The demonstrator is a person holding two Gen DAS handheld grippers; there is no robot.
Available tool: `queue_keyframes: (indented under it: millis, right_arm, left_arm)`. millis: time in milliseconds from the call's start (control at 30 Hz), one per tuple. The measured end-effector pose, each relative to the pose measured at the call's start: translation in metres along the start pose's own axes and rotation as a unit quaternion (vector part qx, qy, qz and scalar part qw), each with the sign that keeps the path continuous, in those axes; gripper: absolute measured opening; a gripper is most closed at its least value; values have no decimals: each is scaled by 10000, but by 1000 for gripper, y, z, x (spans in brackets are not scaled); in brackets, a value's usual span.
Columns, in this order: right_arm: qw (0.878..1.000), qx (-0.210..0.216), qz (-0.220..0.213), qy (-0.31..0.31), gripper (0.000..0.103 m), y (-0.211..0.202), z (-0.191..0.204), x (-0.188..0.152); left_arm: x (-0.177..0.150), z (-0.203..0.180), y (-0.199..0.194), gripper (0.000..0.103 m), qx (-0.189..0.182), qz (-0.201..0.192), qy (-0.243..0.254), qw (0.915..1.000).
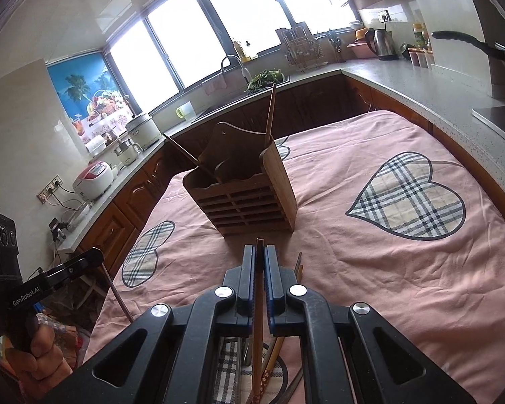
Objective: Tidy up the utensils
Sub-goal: 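Lift both held chopsticks and carry them over the wooden holder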
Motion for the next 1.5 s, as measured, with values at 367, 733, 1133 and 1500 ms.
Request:
queue_keyframes:
  millis: [367, 733, 1133, 1500]
  right_arm:
    - [9996, 62, -269, -87, 5, -22, 11, 5]
    - [9984, 82, -552, -103, 5, -33, 17, 15]
    - [9964, 125, -829, -157, 5, -36, 22, 41]
    - [9911, 154, -1298, -230, 5, -44, 29, 89]
  left_arm:
    - [5, -8, -35, 3, -109, -384, 58, 9992]
    - [22, 0, -55, 3, -41, -736, -29, 9973]
    - [54, 12, -64, 3, 69, -1145, -148, 9933]
    - [100, 19, -66, 3, 154, -1552, -162, 9876]
Point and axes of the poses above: each gripper's, at about its wrist camera, not at the fingertips, and y roughly the way its jaws point, z to its left, x to its top, the point moved 5 cm from there along y, roughly the way its jaws point, and after that the axes turned 6 degrees about z, right-handed, at the moved point
